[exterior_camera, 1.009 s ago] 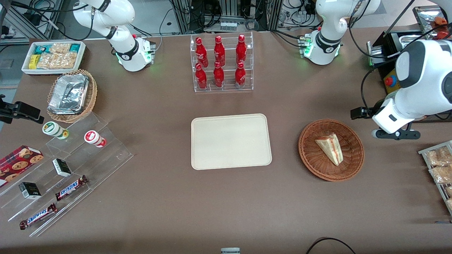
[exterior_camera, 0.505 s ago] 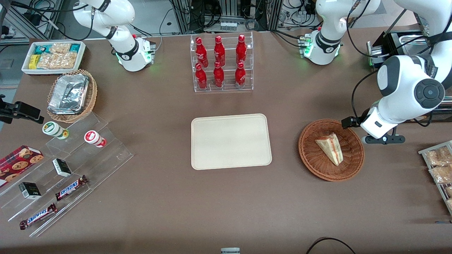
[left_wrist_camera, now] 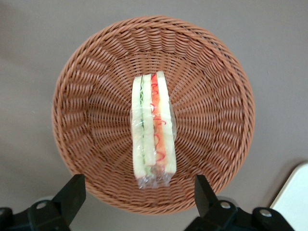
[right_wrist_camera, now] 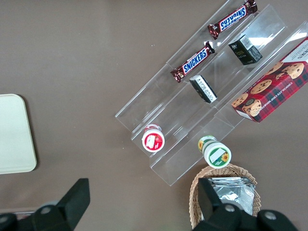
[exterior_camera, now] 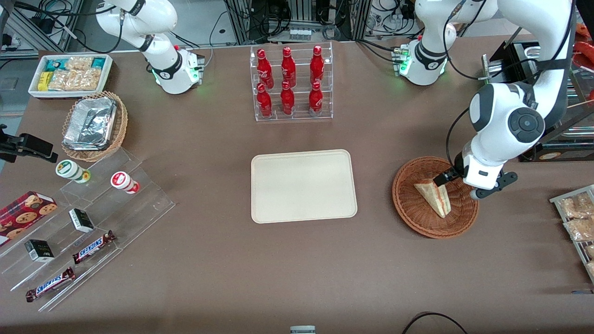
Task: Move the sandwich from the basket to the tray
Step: 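Lower the left gripper and close it on the wrapped sandwich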
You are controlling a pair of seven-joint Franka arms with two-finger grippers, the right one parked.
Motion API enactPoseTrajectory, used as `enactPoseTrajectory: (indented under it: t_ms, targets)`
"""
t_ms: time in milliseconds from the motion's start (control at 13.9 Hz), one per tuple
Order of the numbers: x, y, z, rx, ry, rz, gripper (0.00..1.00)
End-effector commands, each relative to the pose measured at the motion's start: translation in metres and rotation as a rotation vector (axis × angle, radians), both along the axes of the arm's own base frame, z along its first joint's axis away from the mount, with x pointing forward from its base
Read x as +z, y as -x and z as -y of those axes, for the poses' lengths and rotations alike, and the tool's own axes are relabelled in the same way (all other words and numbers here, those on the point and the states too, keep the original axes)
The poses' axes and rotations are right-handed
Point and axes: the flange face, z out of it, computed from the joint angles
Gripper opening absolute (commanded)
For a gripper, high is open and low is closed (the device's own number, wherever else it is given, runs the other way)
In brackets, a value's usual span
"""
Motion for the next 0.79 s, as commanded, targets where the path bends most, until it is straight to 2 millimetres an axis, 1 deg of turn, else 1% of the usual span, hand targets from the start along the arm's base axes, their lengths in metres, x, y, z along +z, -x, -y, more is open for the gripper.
enactPoseTrajectory:
  t_ms: [0,72,144,288,432,577,721]
  targets:
    - [-0.015,-0.007,0.009,0.152,0.027,0.04,1.0]
    - [-0.023,-0.007,0.019,0.149,0.026,0.031,1.0]
    - [-0.028,-0.008,0.021,0.158,0.025,0.024,1.0]
    - [-0.039,-0.01,0.022,0.209,0.024,0.03,1.0]
    - [-0.052,-0.007,0.023,0.192,0.01,0.003,1.0]
    - [-0.057,-0.006,0.023,0.177,-0.001,-0.007,1.0]
    - [-0.07,-0.005,0.022,0.148,-0.033,-0.024,1.0]
